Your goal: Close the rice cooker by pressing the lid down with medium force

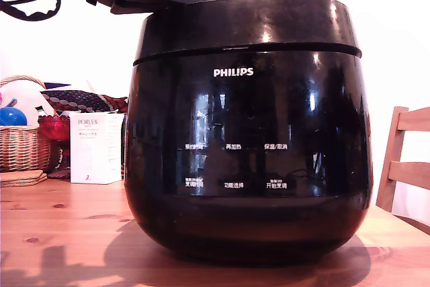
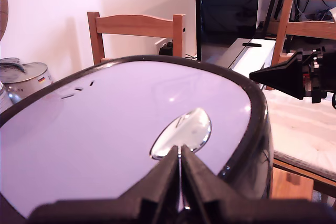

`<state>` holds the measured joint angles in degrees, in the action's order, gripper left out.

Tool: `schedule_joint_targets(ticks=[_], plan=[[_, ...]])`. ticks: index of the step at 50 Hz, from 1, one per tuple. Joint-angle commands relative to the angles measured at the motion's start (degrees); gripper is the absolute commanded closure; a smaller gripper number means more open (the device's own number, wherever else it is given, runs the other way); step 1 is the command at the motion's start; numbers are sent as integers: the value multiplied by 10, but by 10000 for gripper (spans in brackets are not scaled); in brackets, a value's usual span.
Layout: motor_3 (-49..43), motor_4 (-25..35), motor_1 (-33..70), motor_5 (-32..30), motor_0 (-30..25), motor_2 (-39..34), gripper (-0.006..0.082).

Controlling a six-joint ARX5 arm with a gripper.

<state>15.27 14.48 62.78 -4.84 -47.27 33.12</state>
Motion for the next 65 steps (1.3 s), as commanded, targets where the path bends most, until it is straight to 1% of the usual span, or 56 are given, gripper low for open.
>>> schedule_joint_targets(ticks=[1,16,29,43,52,65], plan=[[-51,-4,43,-10,-1,-48,791],[-28,-4,42,-16,-1,-92,791],[-28,-4,42,-16,-1,-94,791],[50,3,26,-11,-1,-94,791],[76,3,19,-9,-1,-89,791],[75,0,-16,-5,2,-45,791]])
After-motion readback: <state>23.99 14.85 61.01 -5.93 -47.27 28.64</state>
